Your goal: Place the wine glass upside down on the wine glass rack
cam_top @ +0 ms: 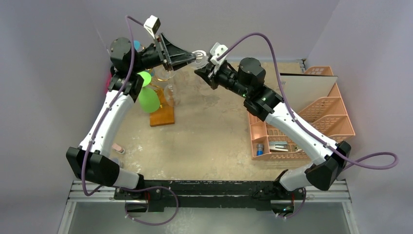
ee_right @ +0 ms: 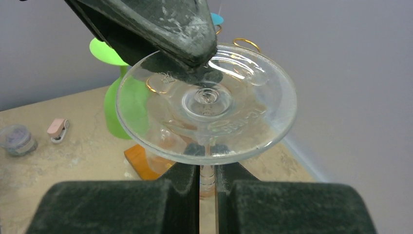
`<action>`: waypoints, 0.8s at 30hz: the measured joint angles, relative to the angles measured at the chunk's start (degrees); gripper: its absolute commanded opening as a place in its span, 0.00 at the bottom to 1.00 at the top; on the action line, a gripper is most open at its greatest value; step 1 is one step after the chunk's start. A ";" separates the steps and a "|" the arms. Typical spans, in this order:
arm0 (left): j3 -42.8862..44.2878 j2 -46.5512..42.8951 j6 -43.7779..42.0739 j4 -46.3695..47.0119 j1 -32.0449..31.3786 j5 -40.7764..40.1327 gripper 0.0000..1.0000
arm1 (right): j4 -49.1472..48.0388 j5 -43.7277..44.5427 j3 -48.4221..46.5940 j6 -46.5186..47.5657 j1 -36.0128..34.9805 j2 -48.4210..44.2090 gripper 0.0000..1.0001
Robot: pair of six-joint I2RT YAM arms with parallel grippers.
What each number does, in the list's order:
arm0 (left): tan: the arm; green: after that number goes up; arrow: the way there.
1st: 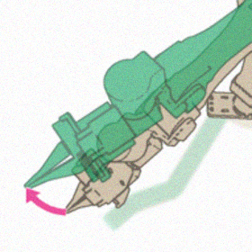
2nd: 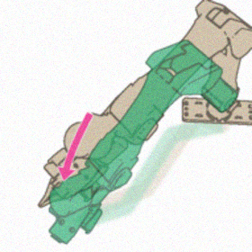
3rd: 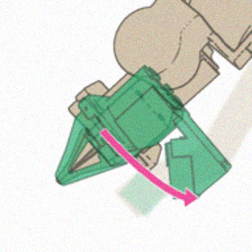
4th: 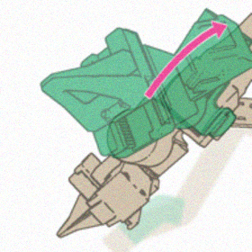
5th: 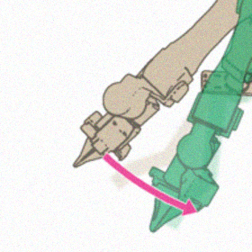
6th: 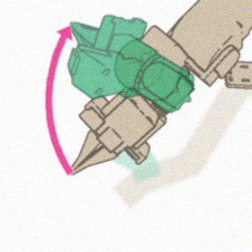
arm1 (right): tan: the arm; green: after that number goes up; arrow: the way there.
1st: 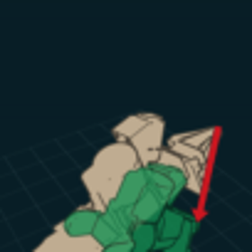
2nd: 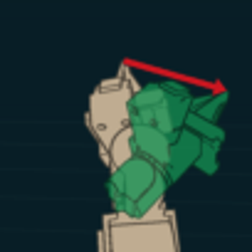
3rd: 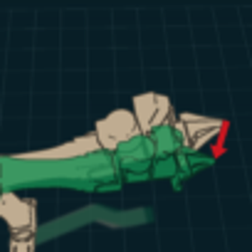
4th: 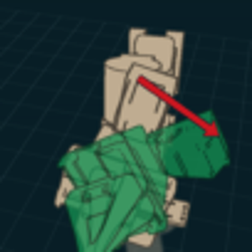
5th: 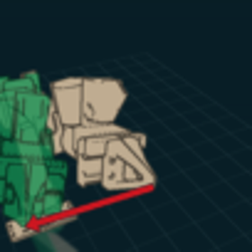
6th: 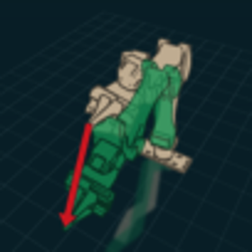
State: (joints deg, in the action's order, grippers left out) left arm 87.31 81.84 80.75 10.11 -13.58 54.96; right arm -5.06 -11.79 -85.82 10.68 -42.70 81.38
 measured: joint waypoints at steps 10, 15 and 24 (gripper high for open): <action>-2.84 0.44 5.44 3.30 0.04 0.52 0.00 | 0.07 -0.74 1.42 2.64 0.00 -0.22 0.08; -2.80 0.46 5.14 2.45 -0.09 0.59 0.00 | -2.08 -0.59 3.85 2.12 0.00 -1.29 0.35; 3.76 4.07 4.22 2.10 -0.17 -2.10 0.00 | -2.78 0.28 5.66 1.79 0.02 -5.44 0.70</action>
State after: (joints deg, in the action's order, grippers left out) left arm 91.07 85.91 84.97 12.21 -13.76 52.86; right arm -7.84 -11.51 -80.16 12.47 -42.68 75.94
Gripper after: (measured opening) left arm 0.026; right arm 0.634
